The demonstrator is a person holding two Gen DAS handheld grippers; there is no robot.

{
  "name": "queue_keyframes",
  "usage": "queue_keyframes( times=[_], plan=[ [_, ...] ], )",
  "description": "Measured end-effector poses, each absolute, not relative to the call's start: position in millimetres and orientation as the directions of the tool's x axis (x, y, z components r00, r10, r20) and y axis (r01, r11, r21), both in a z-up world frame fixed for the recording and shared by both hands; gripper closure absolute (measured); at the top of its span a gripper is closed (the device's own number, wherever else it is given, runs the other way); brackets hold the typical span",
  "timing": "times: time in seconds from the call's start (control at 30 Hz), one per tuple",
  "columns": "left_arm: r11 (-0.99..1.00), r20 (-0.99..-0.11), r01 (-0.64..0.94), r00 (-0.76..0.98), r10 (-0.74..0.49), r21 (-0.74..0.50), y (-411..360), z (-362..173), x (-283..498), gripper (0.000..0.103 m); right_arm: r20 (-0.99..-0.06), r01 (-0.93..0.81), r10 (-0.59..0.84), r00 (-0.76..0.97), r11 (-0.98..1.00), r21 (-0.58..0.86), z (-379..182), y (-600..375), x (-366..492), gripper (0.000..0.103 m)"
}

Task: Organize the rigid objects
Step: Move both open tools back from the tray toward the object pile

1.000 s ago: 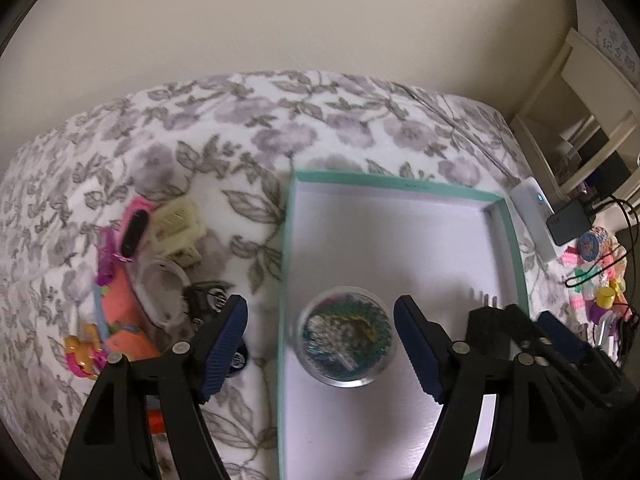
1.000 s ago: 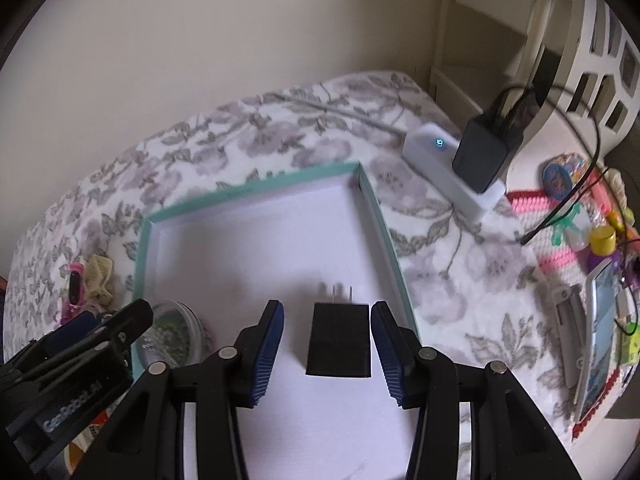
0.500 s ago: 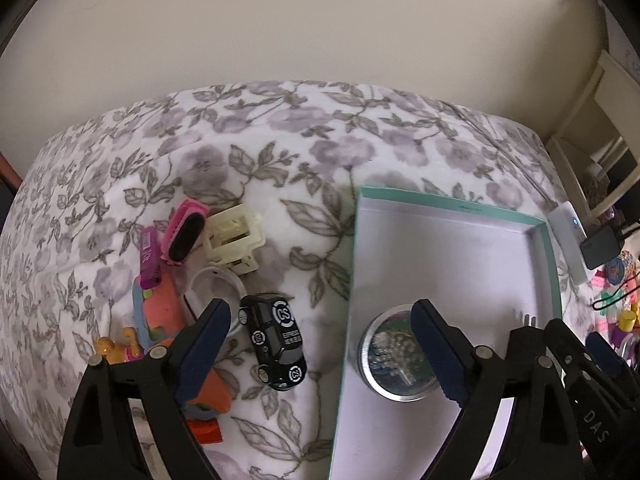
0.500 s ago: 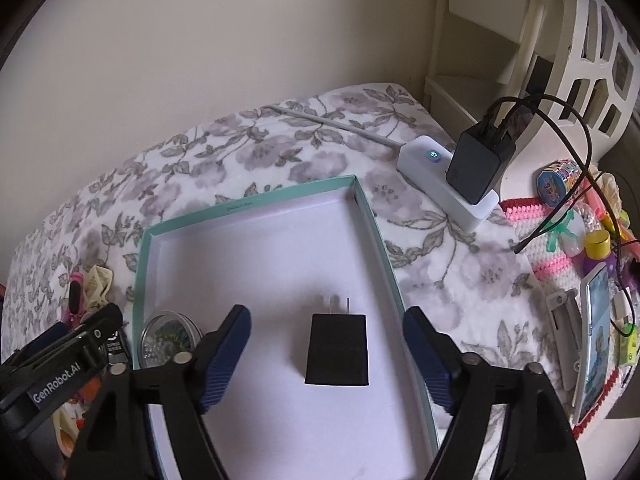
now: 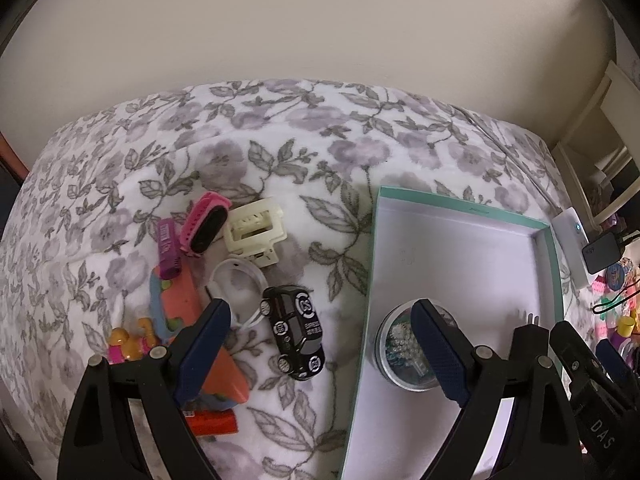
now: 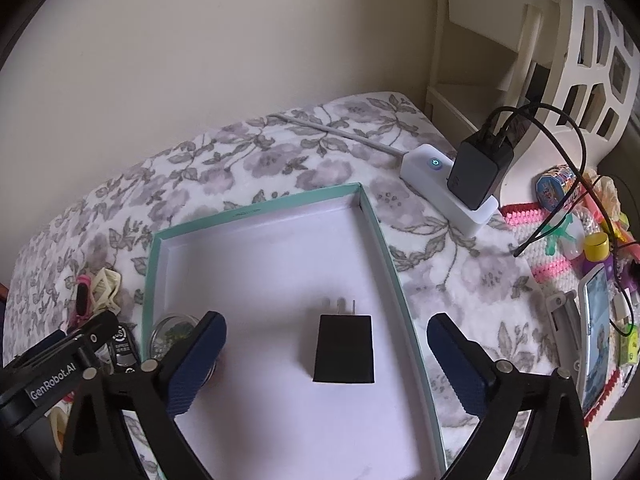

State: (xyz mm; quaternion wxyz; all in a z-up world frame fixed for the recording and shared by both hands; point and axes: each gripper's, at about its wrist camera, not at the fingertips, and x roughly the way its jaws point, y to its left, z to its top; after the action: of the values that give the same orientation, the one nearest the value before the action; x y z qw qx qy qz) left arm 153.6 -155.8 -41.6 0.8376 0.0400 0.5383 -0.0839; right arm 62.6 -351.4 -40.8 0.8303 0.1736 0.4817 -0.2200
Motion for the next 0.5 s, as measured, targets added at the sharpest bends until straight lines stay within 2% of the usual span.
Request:
queue_keyframes(
  times=[0.23, 0.5],
  plan=[
    [0.989, -0.901, 0.150, 0.430, -0.062, 0.004, -137.8, -16.5, 145.4, 0.011, -0.861, 0.523, -0.205, 0.466, 0.848, 0.081, -19.3, -337.5, 55.4, 0.000],
    [0.998, -0.891, 0.055, 0.454, -0.011, 0.016, -90.3, 8.3, 130.9, 0.011, -0.808, 0.404, -0.173, 0.563, 0.910, 0.087, 26.6, -286.1, 52.2, 0.000]
  ],
)
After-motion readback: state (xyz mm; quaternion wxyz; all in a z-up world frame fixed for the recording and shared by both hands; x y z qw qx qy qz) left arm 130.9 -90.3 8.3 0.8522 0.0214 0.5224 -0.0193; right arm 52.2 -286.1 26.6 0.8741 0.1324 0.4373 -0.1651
